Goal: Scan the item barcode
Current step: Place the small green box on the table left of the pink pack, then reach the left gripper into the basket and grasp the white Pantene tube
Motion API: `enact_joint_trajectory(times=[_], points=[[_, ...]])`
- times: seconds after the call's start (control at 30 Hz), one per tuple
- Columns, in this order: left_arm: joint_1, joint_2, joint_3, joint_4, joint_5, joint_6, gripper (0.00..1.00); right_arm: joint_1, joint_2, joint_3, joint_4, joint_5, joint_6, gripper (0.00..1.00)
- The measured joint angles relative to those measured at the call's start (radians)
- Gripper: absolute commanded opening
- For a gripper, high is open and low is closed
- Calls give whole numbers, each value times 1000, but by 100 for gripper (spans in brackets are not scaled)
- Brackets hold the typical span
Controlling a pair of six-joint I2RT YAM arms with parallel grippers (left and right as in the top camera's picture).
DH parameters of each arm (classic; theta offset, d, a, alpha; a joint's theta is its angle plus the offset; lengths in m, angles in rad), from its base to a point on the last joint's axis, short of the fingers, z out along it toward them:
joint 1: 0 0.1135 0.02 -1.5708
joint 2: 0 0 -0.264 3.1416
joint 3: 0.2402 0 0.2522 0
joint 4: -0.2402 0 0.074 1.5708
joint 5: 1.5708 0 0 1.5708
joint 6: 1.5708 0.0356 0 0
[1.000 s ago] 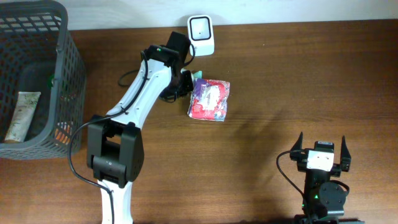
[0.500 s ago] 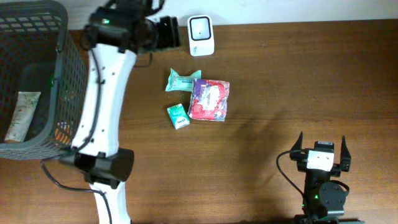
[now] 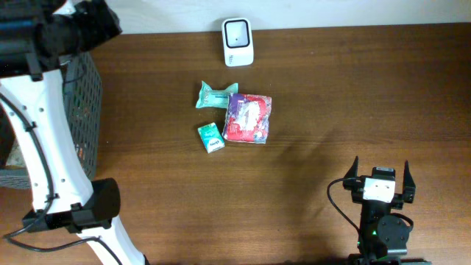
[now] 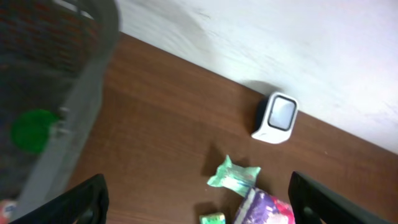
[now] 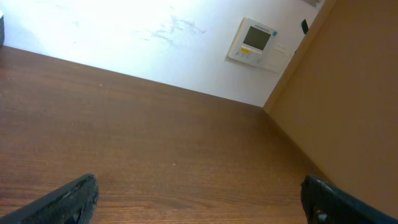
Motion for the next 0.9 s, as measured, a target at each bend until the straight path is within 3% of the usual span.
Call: enact_joint_trajectory(times=[0.2, 0.5, 0.8, 0.9], points=[[87, -1, 0, 56, -16, 0, 93, 0, 0, 0, 0, 0, 0, 99], [241, -1, 0, 73, -40, 1, 84, 0, 0, 0, 0, 0, 0, 99], [265, 98, 0, 73, -291, 4, 88, 0, 0, 0, 0, 0, 0, 99], [290, 175, 0, 61, -345, 5, 74, 0, 0, 0, 0, 0, 0, 99]])
